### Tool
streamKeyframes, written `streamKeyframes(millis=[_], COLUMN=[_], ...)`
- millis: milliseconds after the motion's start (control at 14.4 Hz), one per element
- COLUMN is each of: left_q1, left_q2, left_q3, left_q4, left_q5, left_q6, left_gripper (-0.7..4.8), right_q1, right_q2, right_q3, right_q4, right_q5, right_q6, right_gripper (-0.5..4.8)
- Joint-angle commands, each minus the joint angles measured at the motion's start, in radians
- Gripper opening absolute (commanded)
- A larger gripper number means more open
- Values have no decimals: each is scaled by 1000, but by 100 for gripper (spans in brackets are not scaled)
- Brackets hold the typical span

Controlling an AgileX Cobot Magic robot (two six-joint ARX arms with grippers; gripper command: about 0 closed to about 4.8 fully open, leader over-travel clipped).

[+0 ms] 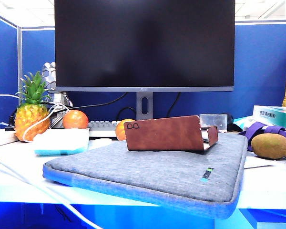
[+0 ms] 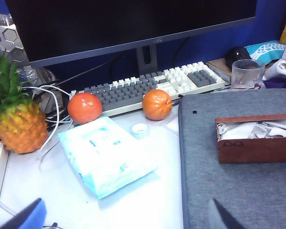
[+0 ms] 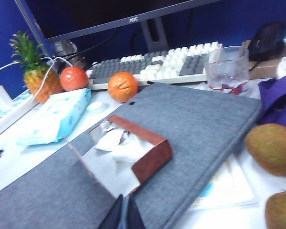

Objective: Close the glasses case.

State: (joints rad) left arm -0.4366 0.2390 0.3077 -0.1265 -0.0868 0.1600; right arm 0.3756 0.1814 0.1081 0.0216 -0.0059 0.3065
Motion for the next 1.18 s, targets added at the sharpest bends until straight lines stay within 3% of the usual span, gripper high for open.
streamKeyframes(millis=[69,347,486,556,695,903,973,1181], left_q1=[0,0,0,0,0,0,0,0], left_q2=[1,1,1,7,75,327,483,826], left_q3=[4,4,4,5,25,176,261,440], left_q4=[17,17,17,18,35,39,47,55], left_q5=[5,13,117,181,180,180,180,245], left_q6=[-4,-4,-23,-41,-41,-8,35,35], left_gripper=[453,453,453,453,452,453,453,453], right_q1=[0,0,1,1,0,0,0,-31], right_q2=[0,0,0,1,18,140,263,640], right_q3=[3,3,3,3,7,114,204,459], right_q4=[22,22,39,121,292,323,324,224], right_q5=[41,40,24,-4,13,56,60,37], right_q6=[3,5,12,10,3,-111,-178,-184], right_gripper=[0,0,0,0,-1,-1,-1,-1])
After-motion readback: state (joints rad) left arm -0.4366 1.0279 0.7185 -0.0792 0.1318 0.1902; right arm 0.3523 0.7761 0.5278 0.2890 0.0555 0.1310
